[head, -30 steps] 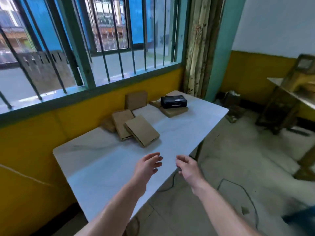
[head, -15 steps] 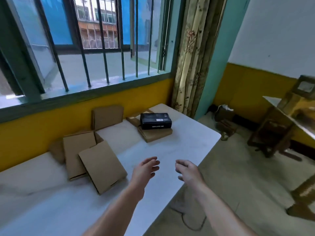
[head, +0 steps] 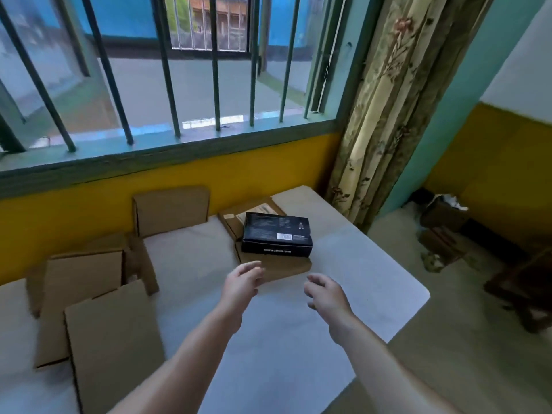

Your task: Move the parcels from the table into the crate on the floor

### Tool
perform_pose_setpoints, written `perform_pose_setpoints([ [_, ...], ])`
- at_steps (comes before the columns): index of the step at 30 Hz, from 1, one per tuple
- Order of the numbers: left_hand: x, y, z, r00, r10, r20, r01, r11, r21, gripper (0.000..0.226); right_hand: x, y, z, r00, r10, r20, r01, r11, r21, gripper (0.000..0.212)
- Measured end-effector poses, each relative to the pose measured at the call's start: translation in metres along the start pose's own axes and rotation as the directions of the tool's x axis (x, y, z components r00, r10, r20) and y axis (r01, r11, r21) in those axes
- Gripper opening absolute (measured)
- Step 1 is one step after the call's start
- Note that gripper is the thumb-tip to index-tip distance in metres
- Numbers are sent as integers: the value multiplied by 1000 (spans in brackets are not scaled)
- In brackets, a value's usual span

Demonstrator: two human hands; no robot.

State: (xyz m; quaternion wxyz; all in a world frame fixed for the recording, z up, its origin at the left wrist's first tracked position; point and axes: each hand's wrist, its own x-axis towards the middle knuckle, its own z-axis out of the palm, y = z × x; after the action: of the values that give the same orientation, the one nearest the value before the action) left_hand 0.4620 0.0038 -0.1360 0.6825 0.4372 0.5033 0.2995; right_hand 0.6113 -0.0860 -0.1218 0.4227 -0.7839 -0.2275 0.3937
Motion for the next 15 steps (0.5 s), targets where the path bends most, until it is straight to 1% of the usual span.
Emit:
perform_pose_setpoints([
  [5,53,16,23,976,69,-208,-57,996,64,37,90,-11,-11,999,-9,34,10,1000,-30,44],
  [7,66,19,23,962,79,-263,-53,993,104,44,109,-18,-12,1000,-24,-15,24,999,-31,45],
  [9,108,18,36,921,80,-380,-20,987,159,52,167,-19,-12,1000,9,25,-6,996,-86,51],
  [12,120,20,31,922,47,-384,41,976,216,63,184,-24,-13,1000,21,8,-20,997,-74,61],
  [15,139,14,39,924,-39,-380,118,975,188,63,205,-17,-15,998,54,40,-50,995,-88,64],
])
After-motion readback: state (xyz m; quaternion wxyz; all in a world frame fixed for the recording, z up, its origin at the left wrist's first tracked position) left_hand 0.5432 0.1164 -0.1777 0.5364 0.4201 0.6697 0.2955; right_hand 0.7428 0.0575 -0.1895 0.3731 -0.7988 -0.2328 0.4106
